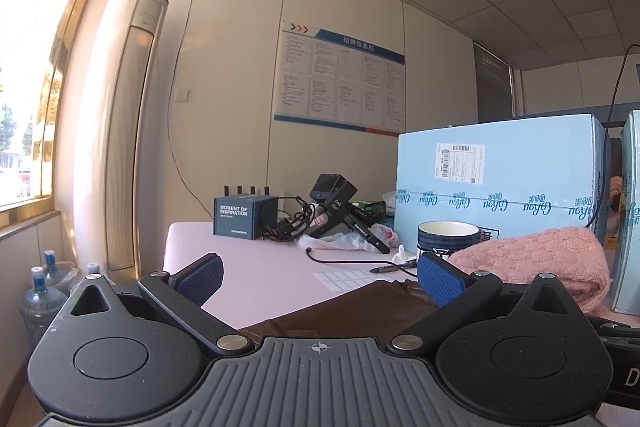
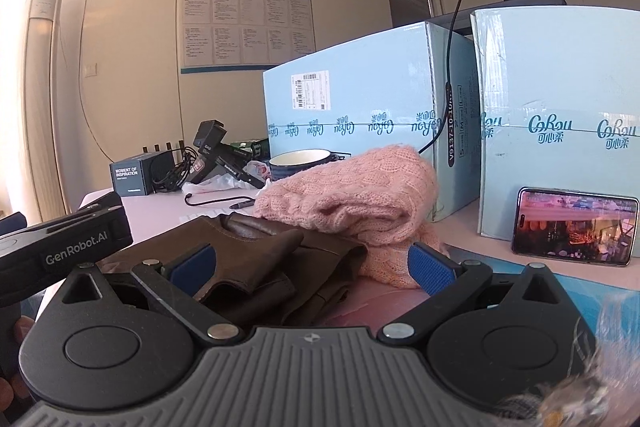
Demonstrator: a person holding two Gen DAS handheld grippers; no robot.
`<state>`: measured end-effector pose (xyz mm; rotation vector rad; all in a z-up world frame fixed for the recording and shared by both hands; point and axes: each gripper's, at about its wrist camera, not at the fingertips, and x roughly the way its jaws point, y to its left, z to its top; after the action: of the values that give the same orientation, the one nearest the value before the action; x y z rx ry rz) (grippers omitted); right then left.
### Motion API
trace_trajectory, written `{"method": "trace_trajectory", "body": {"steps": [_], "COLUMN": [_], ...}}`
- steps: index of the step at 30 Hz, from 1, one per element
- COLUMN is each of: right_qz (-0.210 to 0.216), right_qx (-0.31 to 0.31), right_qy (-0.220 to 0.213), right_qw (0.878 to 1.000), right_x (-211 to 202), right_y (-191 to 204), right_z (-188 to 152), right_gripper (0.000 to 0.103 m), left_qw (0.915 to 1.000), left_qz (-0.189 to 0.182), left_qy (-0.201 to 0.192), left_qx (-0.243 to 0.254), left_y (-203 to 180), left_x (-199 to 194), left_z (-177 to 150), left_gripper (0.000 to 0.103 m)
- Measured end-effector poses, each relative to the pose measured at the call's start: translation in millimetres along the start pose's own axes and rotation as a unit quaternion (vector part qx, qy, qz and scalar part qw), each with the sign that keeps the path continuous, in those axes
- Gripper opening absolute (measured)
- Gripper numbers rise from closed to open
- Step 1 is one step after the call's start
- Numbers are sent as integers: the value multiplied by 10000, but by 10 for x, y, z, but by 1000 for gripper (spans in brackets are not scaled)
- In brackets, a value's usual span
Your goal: Fold clothes
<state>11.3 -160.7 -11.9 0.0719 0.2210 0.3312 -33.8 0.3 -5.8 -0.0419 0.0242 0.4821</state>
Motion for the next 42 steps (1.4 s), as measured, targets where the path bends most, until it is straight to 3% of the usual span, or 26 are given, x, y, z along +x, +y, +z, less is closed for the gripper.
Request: {"method": "trace_trajectory", "body": {"steps": [42], "right_qz": [7], "right_qx": [-44], "right_qy": [44], "right_qw": [10000], "right_x": [9], "right_y": [14], "right_z": [-6], "right_gripper": [103], "left_qw": [10000], "left_qz": [-54], "left_qy": [26], "left_qx": [-39], "left_y": [20], "left_x": [23], "left_z": [1], "left_gripper": [103]}}
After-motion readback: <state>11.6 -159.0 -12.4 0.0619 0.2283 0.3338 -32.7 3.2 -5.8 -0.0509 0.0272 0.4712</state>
